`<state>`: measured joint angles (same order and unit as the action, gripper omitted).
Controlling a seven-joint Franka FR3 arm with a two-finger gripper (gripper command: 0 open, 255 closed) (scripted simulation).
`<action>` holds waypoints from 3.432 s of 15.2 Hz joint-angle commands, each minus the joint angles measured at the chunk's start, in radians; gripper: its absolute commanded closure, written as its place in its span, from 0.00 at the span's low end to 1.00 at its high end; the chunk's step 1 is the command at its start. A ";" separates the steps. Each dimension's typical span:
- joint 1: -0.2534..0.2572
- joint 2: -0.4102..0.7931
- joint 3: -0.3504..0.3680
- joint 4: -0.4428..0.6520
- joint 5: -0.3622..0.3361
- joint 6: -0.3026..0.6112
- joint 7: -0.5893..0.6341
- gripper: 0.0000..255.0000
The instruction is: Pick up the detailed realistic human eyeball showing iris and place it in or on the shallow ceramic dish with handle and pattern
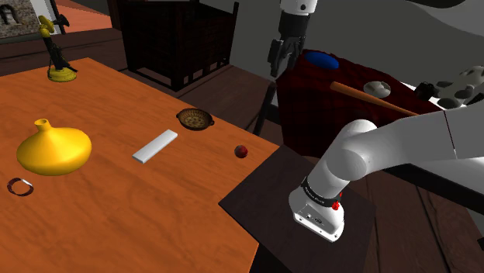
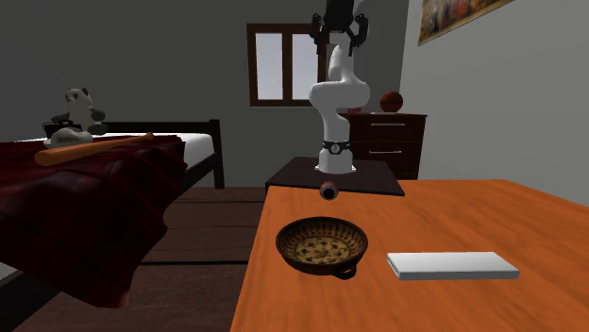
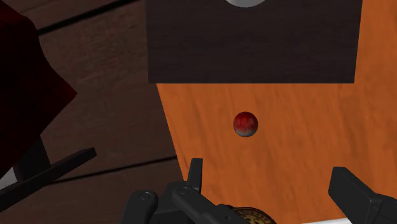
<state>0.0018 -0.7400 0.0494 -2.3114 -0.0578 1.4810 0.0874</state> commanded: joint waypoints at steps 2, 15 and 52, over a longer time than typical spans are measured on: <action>-0.001 -0.003 -0.006 -0.035 0.003 0.033 -0.001 0.00; -0.009 0.112 -0.079 -0.397 0.051 0.516 -0.025 0.00; 0.098 0.802 -0.145 -0.497 0.425 1.293 -0.306 1.00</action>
<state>0.1001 0.0621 -0.0960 -2.8081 0.3673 2.7736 -0.2189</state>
